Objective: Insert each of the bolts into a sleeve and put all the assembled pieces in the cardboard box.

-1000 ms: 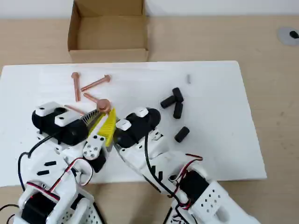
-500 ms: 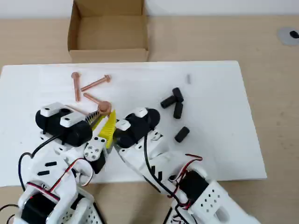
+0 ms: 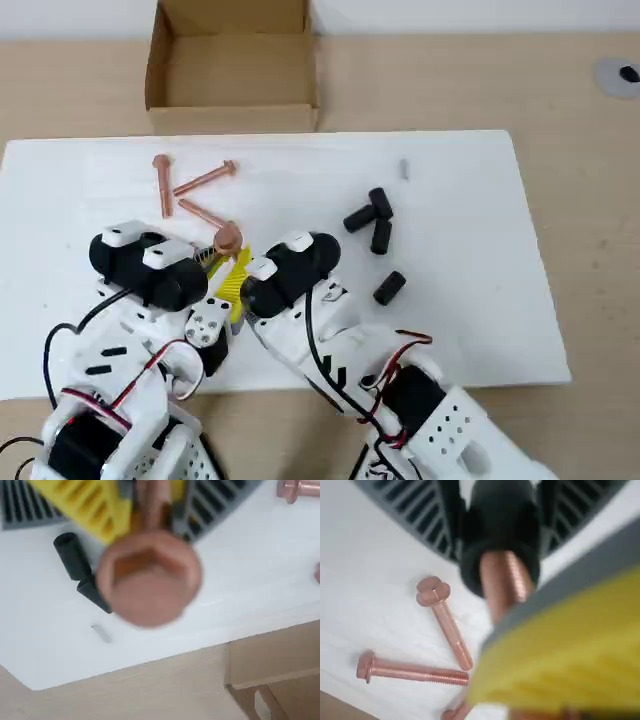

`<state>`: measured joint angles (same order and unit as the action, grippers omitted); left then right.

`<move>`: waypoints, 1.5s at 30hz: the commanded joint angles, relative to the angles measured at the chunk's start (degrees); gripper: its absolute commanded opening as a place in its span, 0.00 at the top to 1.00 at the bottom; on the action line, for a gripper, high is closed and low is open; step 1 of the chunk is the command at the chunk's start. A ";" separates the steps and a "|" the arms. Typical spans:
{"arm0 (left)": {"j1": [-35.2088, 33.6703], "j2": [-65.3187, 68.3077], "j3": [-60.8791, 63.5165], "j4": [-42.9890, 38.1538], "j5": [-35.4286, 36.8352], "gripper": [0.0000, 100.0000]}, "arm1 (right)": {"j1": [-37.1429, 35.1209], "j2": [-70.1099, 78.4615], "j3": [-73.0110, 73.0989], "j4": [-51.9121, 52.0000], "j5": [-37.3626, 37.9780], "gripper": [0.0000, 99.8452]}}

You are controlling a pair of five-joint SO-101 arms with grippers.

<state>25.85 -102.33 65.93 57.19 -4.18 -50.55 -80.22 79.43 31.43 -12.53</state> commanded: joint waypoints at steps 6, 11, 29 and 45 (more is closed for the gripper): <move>-0.09 -0.04 -0.18 0.00 4.22 0.85 | -0.57 -1.36 -2.59 -1.32 0.18 0.99; -4.22 0.04 -0.35 0.00 4.92 0.83 | -0.48 -1.36 -2.59 -1.32 1.32 0.99; -15.56 16.04 -32.26 22.86 10.64 0.81 | 19.56 22.02 -26.33 -1.32 0.97 0.99; -31.12 27.47 -36.40 29.71 -4.66 0.81 | 22.29 79.78 -85.93 -1.67 1.23 0.99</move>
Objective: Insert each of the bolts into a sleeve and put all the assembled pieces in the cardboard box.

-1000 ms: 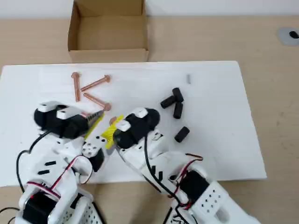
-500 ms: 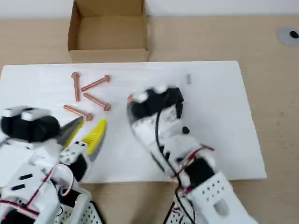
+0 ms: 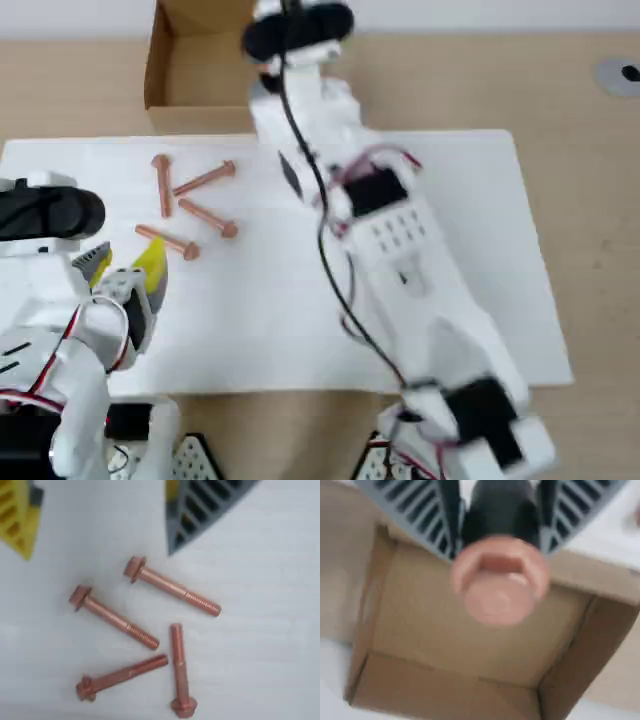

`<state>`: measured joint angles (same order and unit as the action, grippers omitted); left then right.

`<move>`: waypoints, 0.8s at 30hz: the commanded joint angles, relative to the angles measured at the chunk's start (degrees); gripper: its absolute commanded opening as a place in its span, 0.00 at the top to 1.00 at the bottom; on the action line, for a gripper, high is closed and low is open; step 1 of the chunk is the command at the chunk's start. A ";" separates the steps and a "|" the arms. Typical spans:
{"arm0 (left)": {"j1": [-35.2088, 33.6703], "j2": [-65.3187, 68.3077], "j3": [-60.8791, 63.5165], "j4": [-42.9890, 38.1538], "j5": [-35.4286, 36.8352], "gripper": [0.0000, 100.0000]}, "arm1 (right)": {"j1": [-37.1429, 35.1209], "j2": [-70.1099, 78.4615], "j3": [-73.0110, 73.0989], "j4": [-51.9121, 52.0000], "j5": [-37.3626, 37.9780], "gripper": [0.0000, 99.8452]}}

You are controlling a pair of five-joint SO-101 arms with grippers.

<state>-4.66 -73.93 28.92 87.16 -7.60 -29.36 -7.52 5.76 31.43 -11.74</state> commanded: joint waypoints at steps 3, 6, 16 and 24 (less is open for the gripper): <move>-0.53 -2.68 2.81 -0.35 -1.32 0.81 | 1.54 17.63 -22.20 -1.76 0.44 0.99; -0.44 -4.53 5.27 -1.23 -2.81 0.81 | 2.51 28.70 -34.24 -2.64 0.53 0.99; -0.62 -11.12 15.56 -5.98 -5.27 0.81 | 4.97 67.21 -75.38 -4.84 2.11 0.99; -0.44 -11.65 19.08 -5.98 -5.27 0.81 | 6.46 88.84 -95.43 -4.57 1.76 0.87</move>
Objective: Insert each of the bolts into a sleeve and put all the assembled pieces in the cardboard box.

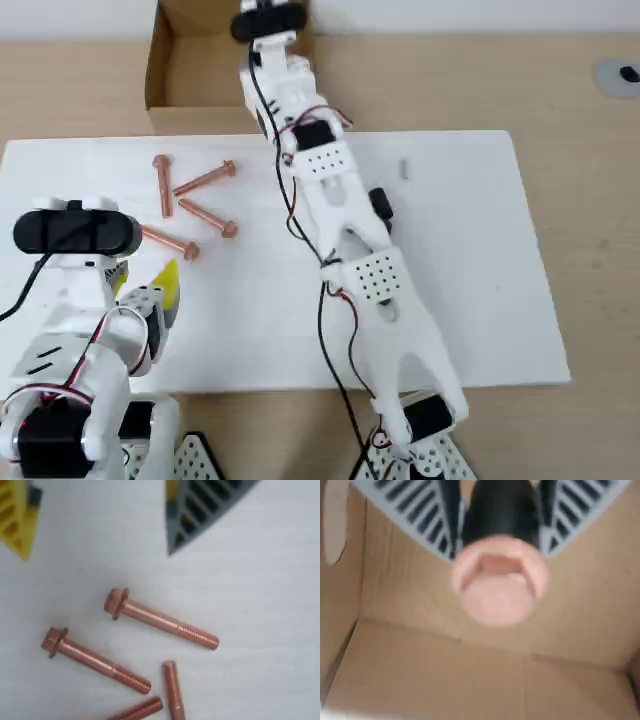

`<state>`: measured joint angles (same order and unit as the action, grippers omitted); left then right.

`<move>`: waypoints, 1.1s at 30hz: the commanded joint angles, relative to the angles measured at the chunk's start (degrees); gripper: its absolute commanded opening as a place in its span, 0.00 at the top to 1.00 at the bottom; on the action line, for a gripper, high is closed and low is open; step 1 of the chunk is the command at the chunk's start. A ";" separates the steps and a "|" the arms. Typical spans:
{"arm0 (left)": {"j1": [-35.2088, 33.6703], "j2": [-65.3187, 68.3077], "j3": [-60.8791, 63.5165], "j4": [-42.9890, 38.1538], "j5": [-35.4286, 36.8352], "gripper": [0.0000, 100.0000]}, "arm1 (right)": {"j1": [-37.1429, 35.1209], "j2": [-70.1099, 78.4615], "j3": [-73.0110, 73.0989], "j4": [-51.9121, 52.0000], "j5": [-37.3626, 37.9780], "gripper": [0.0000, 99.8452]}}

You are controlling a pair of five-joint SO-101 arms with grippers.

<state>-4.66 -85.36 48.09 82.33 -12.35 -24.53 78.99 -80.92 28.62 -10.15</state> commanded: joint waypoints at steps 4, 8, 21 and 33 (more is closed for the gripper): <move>-0.44 -0.22 -0.09 -1.14 -0.53 0.81 | 2.42 6.20 -11.47 -1.67 0.18 0.75; -0.44 -0.04 -0.09 -1.14 -0.53 0.81 | 2.51 6.37 -11.47 -0.88 0.18 0.75; -0.79 2.59 -0.18 -1.23 8.18 0.81 | 2.59 -4.44 -14.64 16.35 0.18 0.75; -8.35 47.16 -11.78 -10.11 16.97 0.81 | 2.51 -25.19 -14.64 42.73 -1.67 0.75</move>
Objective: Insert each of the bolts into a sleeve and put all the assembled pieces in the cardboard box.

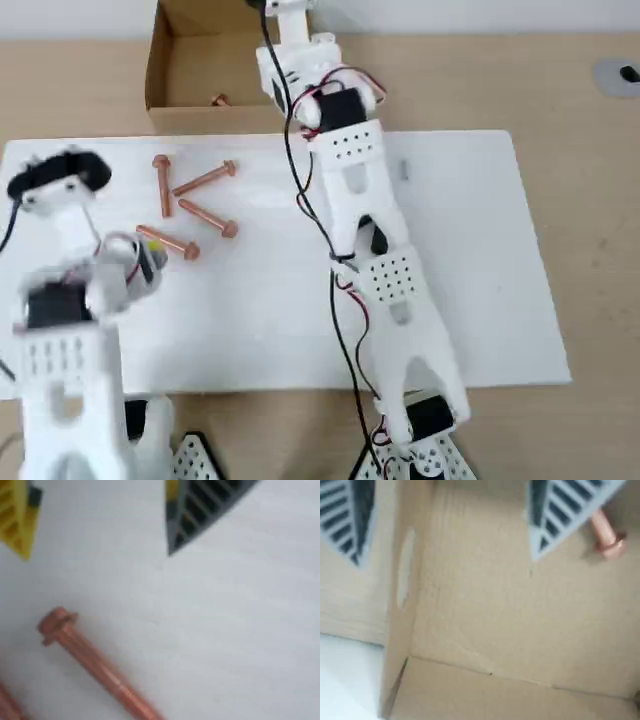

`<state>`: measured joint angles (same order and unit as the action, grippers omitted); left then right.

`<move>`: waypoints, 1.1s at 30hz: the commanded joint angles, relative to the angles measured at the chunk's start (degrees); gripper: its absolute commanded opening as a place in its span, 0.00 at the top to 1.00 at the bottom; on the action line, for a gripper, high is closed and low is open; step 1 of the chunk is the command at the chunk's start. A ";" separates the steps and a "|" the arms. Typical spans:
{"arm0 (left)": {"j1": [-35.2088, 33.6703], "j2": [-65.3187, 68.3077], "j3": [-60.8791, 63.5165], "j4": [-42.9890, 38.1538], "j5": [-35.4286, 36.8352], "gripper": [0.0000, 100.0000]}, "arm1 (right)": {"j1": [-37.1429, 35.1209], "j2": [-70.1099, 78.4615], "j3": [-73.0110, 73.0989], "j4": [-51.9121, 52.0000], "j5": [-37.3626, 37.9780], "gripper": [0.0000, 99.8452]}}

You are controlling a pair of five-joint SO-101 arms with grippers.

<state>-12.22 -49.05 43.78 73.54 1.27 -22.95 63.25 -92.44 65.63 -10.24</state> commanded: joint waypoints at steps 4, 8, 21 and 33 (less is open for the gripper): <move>-0.70 24.40 -17.49 -1.32 6.07 0.81 | 0.92 -16.40 -3.12 16.26 -3.69 0.75; -0.62 35.03 -27.96 -1.32 9.76 0.81 | 0.92 -21.93 -3.12 24.62 -3.78 0.75; 1.85 66.15 -58.02 -2.20 5.71 0.81 | 1.27 -27.30 -3.12 36.75 -3.78 0.75; 1.93 88.66 -79.30 -1.76 2.20 0.81 | 1.98 -30.55 -3.03 36.75 -3.78 0.75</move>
<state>-11.25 38.24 -29.27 72.13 5.58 -22.24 37.23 -93.05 101.67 -13.58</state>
